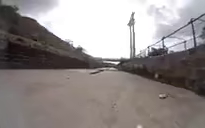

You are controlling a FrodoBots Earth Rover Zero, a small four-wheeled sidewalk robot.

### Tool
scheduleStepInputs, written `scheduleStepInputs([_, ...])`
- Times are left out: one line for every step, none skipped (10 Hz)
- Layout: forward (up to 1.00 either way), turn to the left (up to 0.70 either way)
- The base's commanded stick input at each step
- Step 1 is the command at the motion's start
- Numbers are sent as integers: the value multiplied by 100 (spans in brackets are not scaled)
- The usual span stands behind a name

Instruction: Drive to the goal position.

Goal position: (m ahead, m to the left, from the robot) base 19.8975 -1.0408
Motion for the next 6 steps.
scheduleStepInputs([100, 0])
scheduleStepInputs([100, 0])
scheduleStepInputs([100, 0])
scheduleStepInputs([100, 0])
scheduleStepInputs([100, 0])
scheduleStepInputs([100, 0])
